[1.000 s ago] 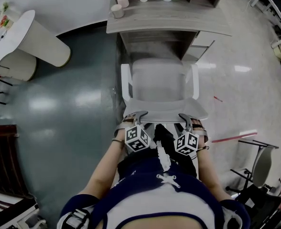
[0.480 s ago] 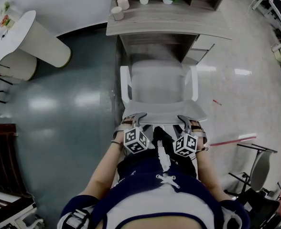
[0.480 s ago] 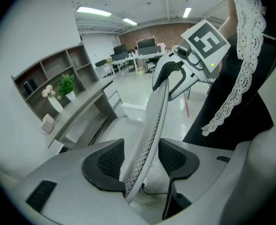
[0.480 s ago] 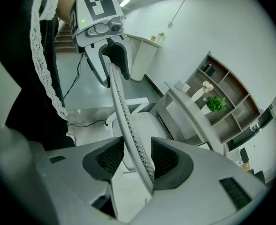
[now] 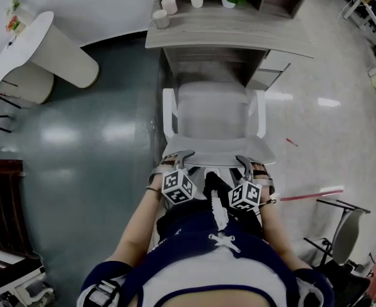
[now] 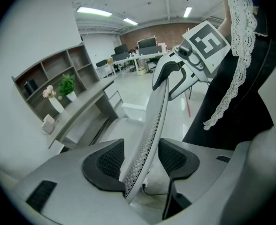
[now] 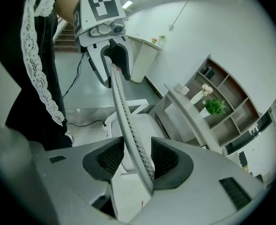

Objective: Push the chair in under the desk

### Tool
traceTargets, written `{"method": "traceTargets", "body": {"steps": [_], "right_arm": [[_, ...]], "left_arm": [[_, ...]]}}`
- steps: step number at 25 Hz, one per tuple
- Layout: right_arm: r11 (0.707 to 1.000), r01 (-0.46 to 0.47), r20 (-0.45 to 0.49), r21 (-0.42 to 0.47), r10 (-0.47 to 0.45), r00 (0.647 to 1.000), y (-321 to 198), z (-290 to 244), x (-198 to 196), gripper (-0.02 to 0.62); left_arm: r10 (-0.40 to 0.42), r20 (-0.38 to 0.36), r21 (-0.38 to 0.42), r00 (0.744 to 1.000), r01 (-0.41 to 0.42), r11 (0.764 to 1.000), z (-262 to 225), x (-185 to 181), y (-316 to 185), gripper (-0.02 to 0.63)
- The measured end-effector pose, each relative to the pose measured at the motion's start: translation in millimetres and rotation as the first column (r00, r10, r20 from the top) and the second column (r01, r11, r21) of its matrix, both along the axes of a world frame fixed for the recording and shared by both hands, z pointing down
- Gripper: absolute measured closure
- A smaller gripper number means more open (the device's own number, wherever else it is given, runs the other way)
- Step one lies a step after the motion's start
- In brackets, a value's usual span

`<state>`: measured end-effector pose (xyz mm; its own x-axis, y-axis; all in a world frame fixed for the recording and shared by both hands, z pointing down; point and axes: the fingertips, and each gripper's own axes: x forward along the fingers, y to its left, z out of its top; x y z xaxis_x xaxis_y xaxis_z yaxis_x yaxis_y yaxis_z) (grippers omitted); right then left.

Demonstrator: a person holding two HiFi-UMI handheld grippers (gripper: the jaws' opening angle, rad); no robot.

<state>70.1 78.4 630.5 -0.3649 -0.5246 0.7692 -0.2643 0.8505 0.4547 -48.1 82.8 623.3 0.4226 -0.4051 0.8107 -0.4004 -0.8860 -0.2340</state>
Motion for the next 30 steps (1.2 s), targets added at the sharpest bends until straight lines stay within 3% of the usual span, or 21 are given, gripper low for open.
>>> {"method": "traceTargets", "body": {"steps": [30], "right_arm": [[0.997,0.046,0.016,0.062,-0.047,0.999,-28.5,-5.8,8.1,0.439]], "left_arm": [[-0.020,0.023,0.021,1.000,0.019,1.000,-0.9,9.1,-25.5,0.376]]}}
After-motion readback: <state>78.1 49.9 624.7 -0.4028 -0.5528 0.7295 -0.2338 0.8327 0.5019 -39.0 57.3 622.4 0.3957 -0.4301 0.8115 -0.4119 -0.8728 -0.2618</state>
